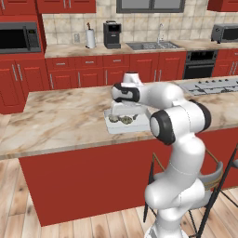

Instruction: Place two dumplings into each of the tupperware containers and then place the containers in the fridge.

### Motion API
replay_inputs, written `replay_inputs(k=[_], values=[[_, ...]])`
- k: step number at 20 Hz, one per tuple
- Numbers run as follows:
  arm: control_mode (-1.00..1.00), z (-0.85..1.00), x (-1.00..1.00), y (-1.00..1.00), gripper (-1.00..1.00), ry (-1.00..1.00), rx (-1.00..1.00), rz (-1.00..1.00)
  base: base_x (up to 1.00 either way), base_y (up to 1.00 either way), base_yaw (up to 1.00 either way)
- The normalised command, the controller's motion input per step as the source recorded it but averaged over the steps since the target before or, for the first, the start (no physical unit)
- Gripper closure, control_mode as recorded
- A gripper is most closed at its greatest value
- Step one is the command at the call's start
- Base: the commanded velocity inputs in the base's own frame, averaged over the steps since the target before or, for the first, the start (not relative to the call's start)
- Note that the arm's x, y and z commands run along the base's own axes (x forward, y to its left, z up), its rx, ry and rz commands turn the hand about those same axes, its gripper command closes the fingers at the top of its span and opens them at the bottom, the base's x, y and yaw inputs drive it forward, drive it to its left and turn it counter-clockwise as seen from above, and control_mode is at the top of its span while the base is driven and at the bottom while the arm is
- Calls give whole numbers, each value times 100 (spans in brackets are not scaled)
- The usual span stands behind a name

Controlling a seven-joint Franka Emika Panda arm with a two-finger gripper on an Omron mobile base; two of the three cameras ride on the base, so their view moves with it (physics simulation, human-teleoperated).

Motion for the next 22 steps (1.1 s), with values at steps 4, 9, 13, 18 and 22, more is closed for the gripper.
replay_inputs(k=[4, 9, 13, 18, 22], values=[[-100, 54, -4, -9, -100, 0, 0, 0, 0, 0, 0], [-100, 7, -10, -82, -100, 1, 2, -5, 0, 0, 0], [-100, 2, -4, -78, -100, 0, 4, -7, 0, 0, 0], [-100, -1, 1, -65, -100, 0, 1, -9, 0, 0, 0], [-100, -2, 2, -33, -100, 0, 0, -4, 0, 0, 0]])
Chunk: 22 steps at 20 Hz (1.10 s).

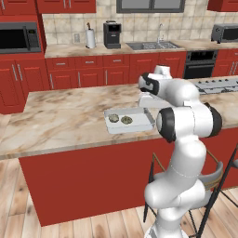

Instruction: Place two dumplings into each of the tupperware containers and then place the containers in the fridge.

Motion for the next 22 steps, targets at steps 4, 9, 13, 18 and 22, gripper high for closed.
replay_inputs(k=[4, 9, 13, 18, 22], values=[[-100, -9, 1, -2, -100, 0, 0, 0, 0, 0, 0], [-100, -32, 0, 3, -100, 0, 0, 0, 0, 0, 0], [-100, -33, 0, 6, -100, 0, 0, 0, 0, 0, 0], [-100, -25, 0, 0, -100, 0, 0, 0, 0, 0, 0], [-100, -14, 0, 0, 100, 0, 0, 0, 0, 0, 0]])
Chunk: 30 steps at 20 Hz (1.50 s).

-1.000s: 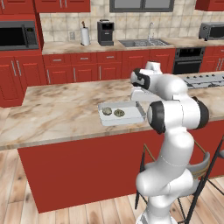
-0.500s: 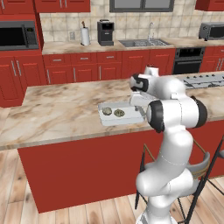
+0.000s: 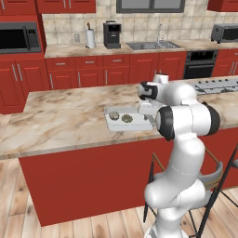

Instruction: Place two dumplings into each of the tupperware containers and then place the containers in the fridge.

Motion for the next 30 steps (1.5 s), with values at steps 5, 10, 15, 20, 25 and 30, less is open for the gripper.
replay_inputs(k=[5, 10, 15, 20, 25, 30], values=[[-100, 0, 0, 0, 100, 0, 0, 0, 0, 0, 0], [-100, 0, 0, 0, 100, 0, 0, 0, 0, 0, 0], [-100, 14, -8, 0, 100, 0, 0, 0, 0, 0, 0], [-100, 75, -21, 2, 100, 7, 0, -3, 0, 0, 0], [-100, 72, -41, 0, 100, 14, 0, -6, 0, 0, 0], [-100, 55, -55, 3, 100, 5, 0, -15, 0, 0, 0]])
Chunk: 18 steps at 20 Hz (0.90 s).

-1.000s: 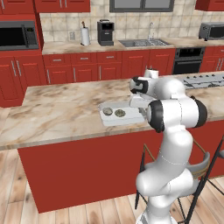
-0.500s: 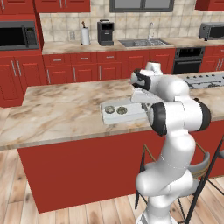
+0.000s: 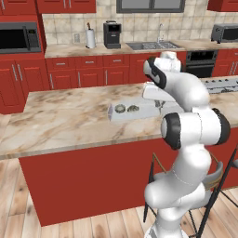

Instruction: Place two dumplings into each of the tupperware containers and then place the containers in the fridge.

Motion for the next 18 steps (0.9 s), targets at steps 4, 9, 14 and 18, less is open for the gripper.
replay_inputs(k=[4, 9, 14, 18], values=[[-100, 24, -64, 21, 100, 0, 0, -39, 0, 0, 0], [-100, 24, -68, 24, 100, -1, -1, -50, 0, 0, 0], [-100, 2, -84, 46, 100, -3, -4, -56, 0, 0, 0], [-100, 0, -85, 80, 100, -22, -15, -52, 0, 0, 0]])
